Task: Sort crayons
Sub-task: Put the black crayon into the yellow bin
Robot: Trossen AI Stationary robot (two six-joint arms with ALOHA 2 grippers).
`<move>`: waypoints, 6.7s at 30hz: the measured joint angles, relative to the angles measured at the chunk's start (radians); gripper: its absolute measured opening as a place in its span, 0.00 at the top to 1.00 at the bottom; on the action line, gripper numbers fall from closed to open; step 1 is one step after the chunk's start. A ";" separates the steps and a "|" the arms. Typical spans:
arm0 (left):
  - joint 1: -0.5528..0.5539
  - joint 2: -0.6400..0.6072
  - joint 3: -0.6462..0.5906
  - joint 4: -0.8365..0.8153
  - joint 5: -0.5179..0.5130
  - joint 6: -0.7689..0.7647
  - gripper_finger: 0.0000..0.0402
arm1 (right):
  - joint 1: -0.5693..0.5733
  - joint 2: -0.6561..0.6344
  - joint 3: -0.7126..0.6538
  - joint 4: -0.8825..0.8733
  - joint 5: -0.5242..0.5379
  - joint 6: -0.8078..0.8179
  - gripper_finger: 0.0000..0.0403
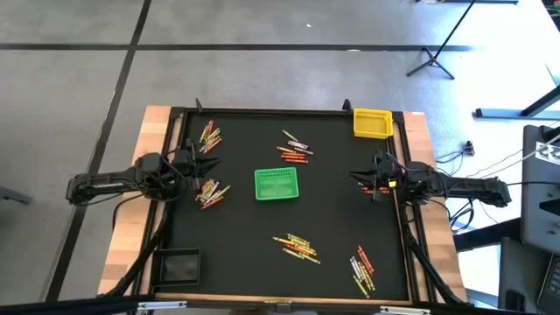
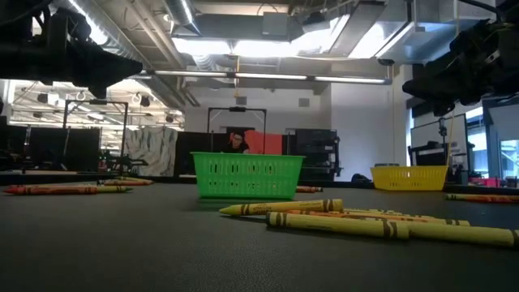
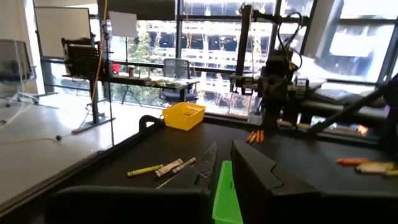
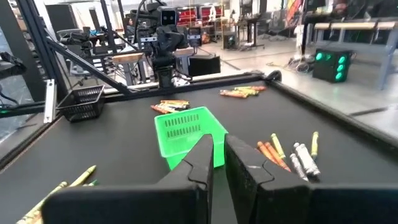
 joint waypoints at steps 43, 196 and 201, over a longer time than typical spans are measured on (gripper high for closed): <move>0.049 0.626 0.093 0.724 0.019 0.250 0.91 | -0.232 0.927 0.393 0.043 0.156 -0.241 0.90; 0.090 1.048 0.289 0.998 0.147 0.431 0.91 | -0.605 1.378 0.516 0.436 -0.323 -0.165 0.62; 0.090 1.048 0.289 0.998 0.147 0.431 0.91 | -0.577 1.528 0.595 0.415 -0.292 -0.184 0.64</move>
